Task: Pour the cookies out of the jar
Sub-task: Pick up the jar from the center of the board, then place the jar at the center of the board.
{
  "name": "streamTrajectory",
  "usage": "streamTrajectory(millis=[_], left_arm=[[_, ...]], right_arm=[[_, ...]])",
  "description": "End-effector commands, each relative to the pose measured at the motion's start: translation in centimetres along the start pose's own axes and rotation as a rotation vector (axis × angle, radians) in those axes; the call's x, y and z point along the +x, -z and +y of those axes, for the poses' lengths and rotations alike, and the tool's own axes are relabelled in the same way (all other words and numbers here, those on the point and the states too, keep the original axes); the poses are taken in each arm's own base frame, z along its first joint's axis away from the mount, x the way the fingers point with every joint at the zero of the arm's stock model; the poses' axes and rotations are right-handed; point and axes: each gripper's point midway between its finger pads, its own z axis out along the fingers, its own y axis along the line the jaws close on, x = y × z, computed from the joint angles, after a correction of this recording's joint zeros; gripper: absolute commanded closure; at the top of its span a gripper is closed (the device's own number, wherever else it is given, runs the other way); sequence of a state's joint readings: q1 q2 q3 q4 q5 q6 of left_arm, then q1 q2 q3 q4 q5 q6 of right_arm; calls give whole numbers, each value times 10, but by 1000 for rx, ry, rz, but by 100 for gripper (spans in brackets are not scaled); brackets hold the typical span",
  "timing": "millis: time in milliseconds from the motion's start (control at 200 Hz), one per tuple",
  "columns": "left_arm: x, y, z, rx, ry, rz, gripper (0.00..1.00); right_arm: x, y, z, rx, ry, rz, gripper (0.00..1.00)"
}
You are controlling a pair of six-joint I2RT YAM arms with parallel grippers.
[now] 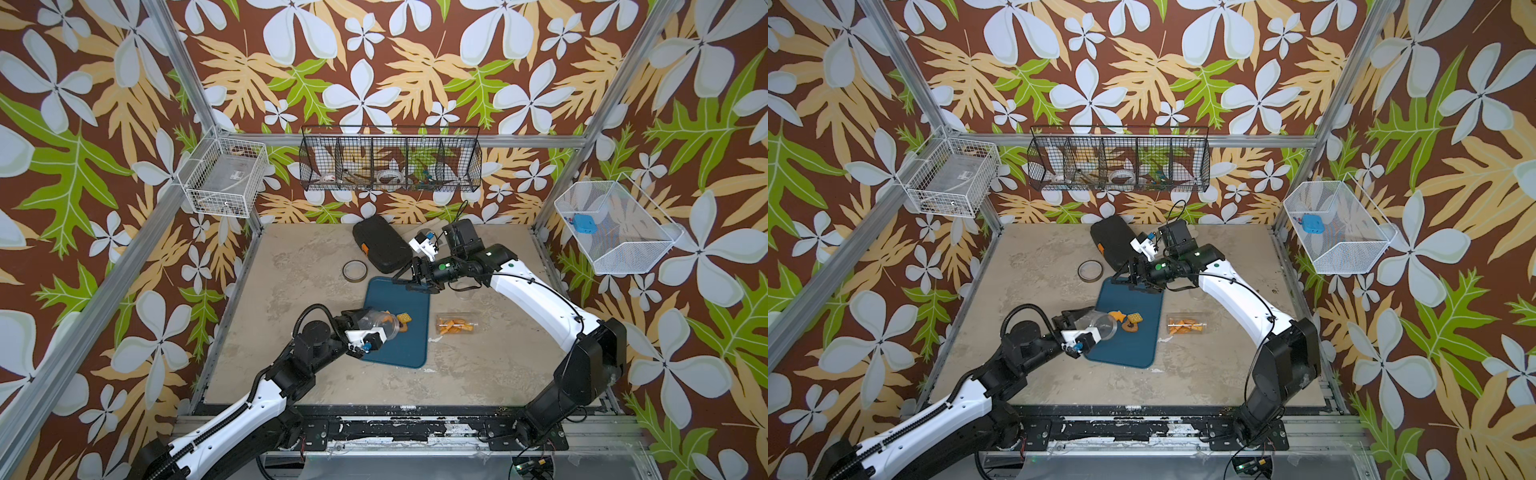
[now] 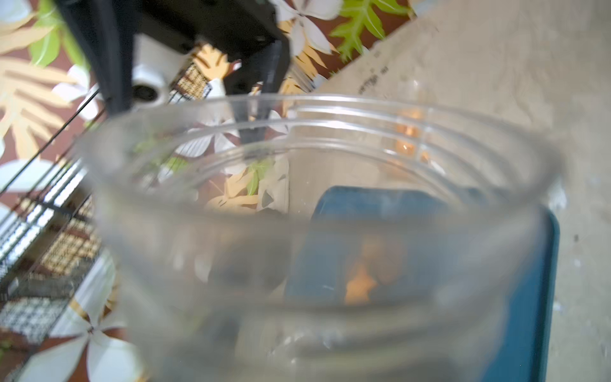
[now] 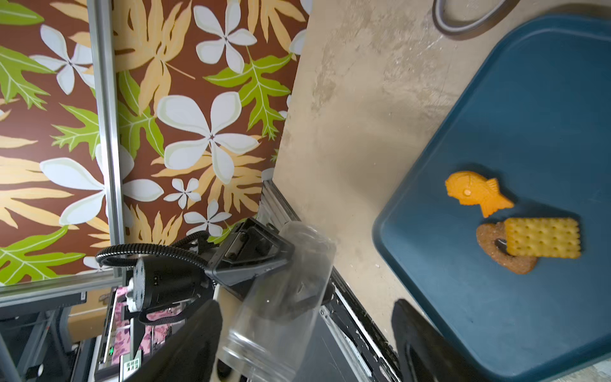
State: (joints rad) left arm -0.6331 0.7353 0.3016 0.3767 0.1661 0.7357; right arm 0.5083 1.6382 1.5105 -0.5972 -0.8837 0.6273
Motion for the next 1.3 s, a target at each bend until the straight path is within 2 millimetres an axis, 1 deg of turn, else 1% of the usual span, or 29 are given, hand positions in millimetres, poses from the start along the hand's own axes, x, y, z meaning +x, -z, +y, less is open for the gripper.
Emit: streamTrajectory(millis=[0, 85, 160, 220, 315, 365, 400, 455, 530, 611, 671, 796, 916, 1106, 1216, 1291], left_arm=[[-26, 13, 26, -116, 367, -191, 38], [-16, 22, 36, -198, 492, -227, 37], [-9, 30, 44, -252, 564, -260, 37], [-1, 32, 43, -268, 597, -260, 37], [12, 33, 41, -296, 623, -233, 37], [21, 35, 39, -317, 644, -221, 37], [25, 35, 36, -315, 650, -213, 38], [30, 35, 31, -306, 651, -195, 38], [35, 34, 27, -298, 642, -173, 39], [37, 36, 29, -313, 636, -164, 39], [36, 37, 29, -312, 633, -163, 39], [36, 37, 28, -308, 630, -161, 39], [36, 37, 29, -310, 624, -157, 39], [37, 37, 29, -313, 609, -145, 38], [37, 35, 29, -311, 603, -137, 38], [37, 35, 29, -308, 601, -136, 38]], right_arm=[[-5, 0, -5, 16, 14, -40, 18], [6, -2, -16, 33, 12, -31, 18], [16, -6, -27, 43, -3, -16, 18], [22, -11, -34, 42, -17, 1, 18], [21, -17, -33, 61, 30, 4, 18], [20, -24, -33, 79, 44, 20, 18], [20, -30, -31, 78, 53, 39, 18], [17, -41, -19, 64, 83, 65, 17], [13, -53, 1, 52, 135, 86, 17], [14, -66, 15, 49, 169, 127, 22], [18, -74, 20, 76, 199, 159, 24], [23, -82, 38, 76, 241, 196, 29], [19, -82, 55, 56, 258, 170, 32], [17, -80, 69, 38, 265, 165, 35], [24, -88, 73, 56, 295, 207, 37], [30, -96, 69, 100, 314, 243, 38]])
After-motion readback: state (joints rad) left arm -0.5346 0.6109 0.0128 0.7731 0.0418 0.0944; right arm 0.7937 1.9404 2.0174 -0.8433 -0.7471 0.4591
